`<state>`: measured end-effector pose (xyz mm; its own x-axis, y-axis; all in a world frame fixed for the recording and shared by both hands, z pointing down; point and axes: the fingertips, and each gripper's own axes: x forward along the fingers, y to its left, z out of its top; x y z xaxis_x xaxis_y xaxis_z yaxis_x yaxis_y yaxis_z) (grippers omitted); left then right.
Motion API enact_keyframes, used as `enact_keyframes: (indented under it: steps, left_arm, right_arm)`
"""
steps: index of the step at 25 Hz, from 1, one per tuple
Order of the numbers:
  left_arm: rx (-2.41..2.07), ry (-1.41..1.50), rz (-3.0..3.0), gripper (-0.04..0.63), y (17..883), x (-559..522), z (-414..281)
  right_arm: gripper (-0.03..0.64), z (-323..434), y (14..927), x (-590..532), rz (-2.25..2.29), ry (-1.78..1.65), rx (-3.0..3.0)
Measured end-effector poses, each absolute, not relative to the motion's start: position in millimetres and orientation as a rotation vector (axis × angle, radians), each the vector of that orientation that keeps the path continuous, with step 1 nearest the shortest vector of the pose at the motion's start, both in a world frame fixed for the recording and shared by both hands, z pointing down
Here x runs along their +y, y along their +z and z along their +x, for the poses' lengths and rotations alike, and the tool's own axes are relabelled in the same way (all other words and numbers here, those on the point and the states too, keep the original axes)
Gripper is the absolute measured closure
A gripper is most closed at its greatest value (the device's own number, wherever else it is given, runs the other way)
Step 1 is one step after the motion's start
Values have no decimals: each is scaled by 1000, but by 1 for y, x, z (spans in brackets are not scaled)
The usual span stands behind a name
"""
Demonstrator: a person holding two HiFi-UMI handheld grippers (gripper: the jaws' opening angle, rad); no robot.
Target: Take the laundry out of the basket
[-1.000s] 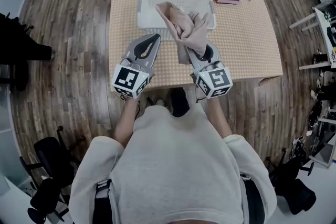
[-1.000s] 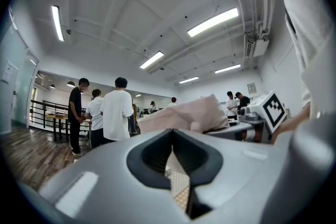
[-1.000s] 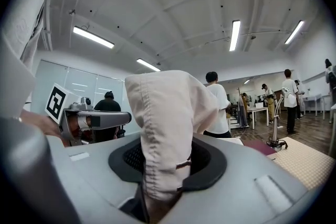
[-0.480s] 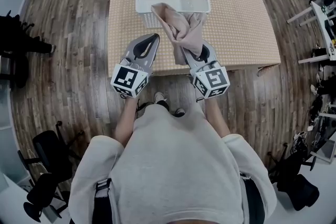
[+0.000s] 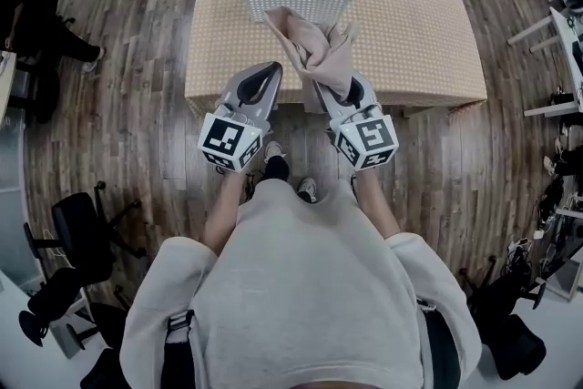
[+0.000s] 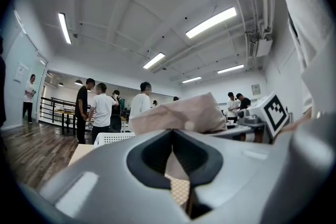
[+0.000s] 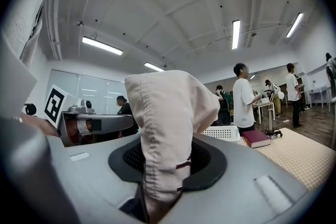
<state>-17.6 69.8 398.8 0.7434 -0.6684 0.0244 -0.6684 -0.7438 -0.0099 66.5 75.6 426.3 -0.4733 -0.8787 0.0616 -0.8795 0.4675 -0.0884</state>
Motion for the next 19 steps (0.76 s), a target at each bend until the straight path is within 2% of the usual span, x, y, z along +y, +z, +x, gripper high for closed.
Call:
enact_keyframes:
  steps: [7,19]
  left_arm:
    - [1163,-50,-2924,588,401,99,-20]
    - [1092,-33,-2923,588,382,86,-29]
  right_arm:
    - [474,63,426,104,1587,171,-2701]
    - [474,51,411,99,1663,160,-2676]
